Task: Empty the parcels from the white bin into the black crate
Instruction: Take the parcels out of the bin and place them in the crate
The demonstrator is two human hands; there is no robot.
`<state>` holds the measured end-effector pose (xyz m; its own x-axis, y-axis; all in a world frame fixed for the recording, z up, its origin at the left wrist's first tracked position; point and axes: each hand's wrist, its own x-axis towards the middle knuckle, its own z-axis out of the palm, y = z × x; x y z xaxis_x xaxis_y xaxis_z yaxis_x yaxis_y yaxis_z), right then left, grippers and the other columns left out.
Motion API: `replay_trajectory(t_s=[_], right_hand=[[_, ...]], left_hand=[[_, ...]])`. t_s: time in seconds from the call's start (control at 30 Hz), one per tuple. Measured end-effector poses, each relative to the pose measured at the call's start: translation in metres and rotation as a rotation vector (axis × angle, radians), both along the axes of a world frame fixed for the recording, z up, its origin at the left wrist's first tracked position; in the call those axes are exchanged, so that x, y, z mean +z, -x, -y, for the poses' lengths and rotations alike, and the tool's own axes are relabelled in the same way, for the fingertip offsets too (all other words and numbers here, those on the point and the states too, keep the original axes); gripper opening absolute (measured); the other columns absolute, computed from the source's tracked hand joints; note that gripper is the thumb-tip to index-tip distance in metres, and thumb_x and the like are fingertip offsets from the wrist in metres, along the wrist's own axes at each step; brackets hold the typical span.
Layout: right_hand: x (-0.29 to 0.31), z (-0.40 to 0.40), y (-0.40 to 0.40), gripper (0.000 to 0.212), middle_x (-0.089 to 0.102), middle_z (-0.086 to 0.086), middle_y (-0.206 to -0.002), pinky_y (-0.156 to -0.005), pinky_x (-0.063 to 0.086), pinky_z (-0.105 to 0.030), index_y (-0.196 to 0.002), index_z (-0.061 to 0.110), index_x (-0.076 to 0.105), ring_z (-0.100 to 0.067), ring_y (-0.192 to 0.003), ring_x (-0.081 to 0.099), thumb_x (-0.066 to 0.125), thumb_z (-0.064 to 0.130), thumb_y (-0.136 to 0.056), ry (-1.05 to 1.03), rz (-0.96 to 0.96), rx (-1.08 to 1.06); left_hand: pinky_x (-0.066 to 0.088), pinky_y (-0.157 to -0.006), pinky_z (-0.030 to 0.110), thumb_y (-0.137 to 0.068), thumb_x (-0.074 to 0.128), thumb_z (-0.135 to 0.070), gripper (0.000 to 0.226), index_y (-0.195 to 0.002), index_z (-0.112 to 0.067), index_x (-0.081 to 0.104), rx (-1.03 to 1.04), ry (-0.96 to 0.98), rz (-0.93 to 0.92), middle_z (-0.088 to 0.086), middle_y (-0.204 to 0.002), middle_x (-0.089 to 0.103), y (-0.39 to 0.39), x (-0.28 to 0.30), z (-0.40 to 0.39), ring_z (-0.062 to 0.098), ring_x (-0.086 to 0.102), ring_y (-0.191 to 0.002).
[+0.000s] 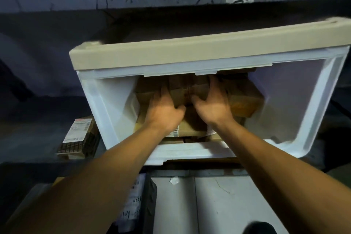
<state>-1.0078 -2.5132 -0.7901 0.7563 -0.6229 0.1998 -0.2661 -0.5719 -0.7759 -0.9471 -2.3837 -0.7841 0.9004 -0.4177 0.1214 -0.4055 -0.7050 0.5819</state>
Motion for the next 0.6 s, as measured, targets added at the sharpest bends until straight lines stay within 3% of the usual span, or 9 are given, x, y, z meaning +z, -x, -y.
replay_trajectory(t_s=[0.13, 0.27, 0.33, 0.43, 0.6], right_hand=[[0.003, 0.002, -0.012, 0.066, 0.061, -0.002, -0.133, -0.105, 0.048, -0.038, -0.143, 0.027, 0.045, -0.025, -0.124, 0.058, 0.069, 0.026, -0.082, -0.210, 0.061, -0.015], [0.008, -0.005, -0.005, 0.068, 0.066, 0.002, -0.125, -0.101, 0.053, -0.042, -0.138, 0.033, 0.051, -0.021, -0.115, 0.063, 0.064, 0.038, -0.071, -0.383, 0.152, -0.031], [0.011, -0.010, 0.000, 0.066, 0.066, 0.003, -0.124, -0.100, 0.053, -0.045, -0.136, 0.035, 0.053, -0.021, -0.114, 0.063, 0.061, 0.043, -0.070, -0.434, 0.183, -0.035], [0.016, -0.015, 0.007, 0.062, 0.066, 0.003, -0.124, -0.101, 0.053, -0.045, -0.133, 0.038, 0.055, -0.022, -0.114, 0.063, 0.061, 0.046, -0.071, -0.483, 0.210, -0.046], [0.019, -0.019, 0.014, 0.067, 0.065, 0.004, -0.125, -0.101, 0.053, -0.045, -0.135, 0.040, 0.053, -0.022, -0.115, 0.062, 0.062, 0.048, -0.069, -0.516, 0.217, -0.047]], left_hand=[[0.049, -0.099, 0.034, -0.091, 0.064, -0.033, 0.052, -0.139, -0.019, 0.052, 0.027, 0.167, -0.136, 0.009, -0.130, 0.063, 0.000, 0.011, 0.011, 0.030, 0.058, -0.122], [0.055, -0.097, 0.044, -0.074, 0.058, -0.029, 0.042, -0.115, -0.028, 0.067, 0.147, 0.607, -0.368, 0.004, -0.115, 0.072, 0.009, 0.016, 0.016, 0.027, 0.067, -0.107], [0.056, -0.095, 0.047, -0.083, 0.062, -0.018, 0.028, -0.107, -0.030, 0.066, 0.199, 0.824, -0.544, 0.005, -0.112, 0.073, 0.012, 0.017, 0.017, 0.030, 0.069, -0.105], [0.052, -0.095, 0.052, -0.092, 0.060, -0.009, 0.046, -0.133, -0.029, 0.057, 0.255, 0.981, -0.661, 0.008, -0.119, 0.071, 0.015, 0.017, 0.020, 0.032, 0.067, -0.110], [0.055, -0.094, 0.053, -0.093, 0.058, -0.006, 0.051, -0.139, -0.028, 0.055, 0.282, 1.028, -0.657, 0.009, -0.120, 0.070, 0.017, 0.015, 0.024, 0.032, 0.067, -0.108]])
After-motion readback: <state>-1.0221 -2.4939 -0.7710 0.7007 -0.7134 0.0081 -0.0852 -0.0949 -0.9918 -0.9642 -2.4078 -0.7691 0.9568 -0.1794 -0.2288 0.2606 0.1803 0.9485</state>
